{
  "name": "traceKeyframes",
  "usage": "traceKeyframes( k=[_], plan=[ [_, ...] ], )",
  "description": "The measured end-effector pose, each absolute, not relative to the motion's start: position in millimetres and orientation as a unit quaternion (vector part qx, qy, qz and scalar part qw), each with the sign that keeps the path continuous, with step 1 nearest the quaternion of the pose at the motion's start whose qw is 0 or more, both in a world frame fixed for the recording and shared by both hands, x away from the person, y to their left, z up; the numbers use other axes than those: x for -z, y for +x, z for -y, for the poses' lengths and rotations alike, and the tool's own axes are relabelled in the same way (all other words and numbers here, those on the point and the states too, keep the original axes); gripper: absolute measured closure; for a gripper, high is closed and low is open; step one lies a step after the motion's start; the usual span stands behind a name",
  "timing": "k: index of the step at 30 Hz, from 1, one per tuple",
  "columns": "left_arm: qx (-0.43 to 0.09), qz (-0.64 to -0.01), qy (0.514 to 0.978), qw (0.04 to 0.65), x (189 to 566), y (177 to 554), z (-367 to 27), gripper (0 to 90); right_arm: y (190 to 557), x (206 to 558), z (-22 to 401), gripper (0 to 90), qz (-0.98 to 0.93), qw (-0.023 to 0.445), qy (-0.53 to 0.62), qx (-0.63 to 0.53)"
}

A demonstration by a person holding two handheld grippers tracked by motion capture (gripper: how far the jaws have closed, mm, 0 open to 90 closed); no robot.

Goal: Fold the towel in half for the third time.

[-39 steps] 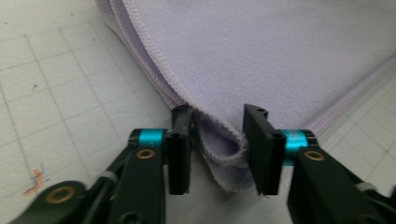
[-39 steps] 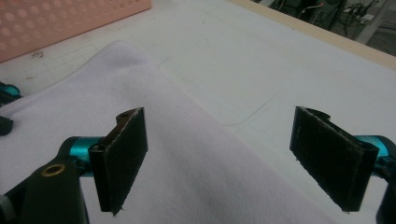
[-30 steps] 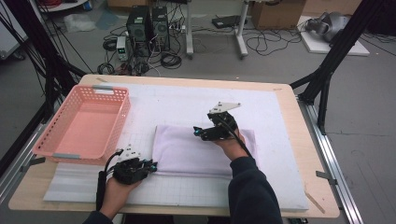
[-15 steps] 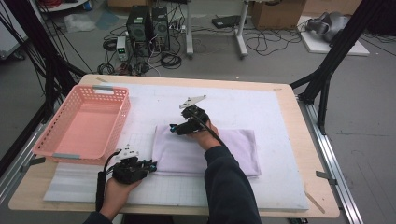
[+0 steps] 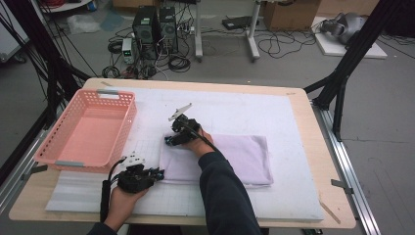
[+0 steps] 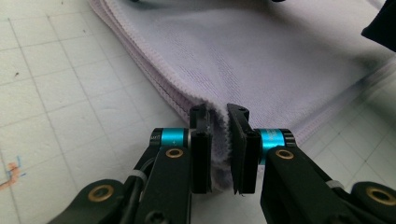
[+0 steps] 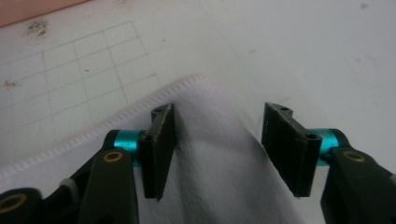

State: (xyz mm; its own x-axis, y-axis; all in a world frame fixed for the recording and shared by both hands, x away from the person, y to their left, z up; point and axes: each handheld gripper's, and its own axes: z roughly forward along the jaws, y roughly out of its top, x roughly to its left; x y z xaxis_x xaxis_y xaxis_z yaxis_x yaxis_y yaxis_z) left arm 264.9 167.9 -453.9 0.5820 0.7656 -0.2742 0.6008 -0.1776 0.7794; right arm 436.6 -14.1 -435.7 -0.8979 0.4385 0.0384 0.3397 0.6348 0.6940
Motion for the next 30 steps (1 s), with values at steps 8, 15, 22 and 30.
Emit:
traceKeyframes(
  k=[8, 15, 22, 30],
  plan=[
    [-0.086, -0.451, 0.759, 0.462, 452.4, 264.8, -170.3, 80.9, 434.9, 432.6, 7.7, 79.9, -0.911, 0.046, 0.192, -0.362],
    [-0.077, -0.448, 0.737, 0.501, 439.1, 262.4, -175.6, 81.7, 431.9, 419.1, 23.7, 81.5, -0.884, 0.043, 0.201, -0.419],
    [-0.063, -0.428, 0.724, 0.537, 424.6, 264.7, -162.1, 81.7, 425.0, 398.7, 51.1, 81.5, -0.866, 0.056, 0.205, -0.453],
    [-0.046, -0.408, 0.730, 0.546, 416.1, 274.1, -129.1, 81.7, 421.7, 387.9, 86.2, 81.5, -0.858, 0.074, 0.220, -0.458]
  ],
)
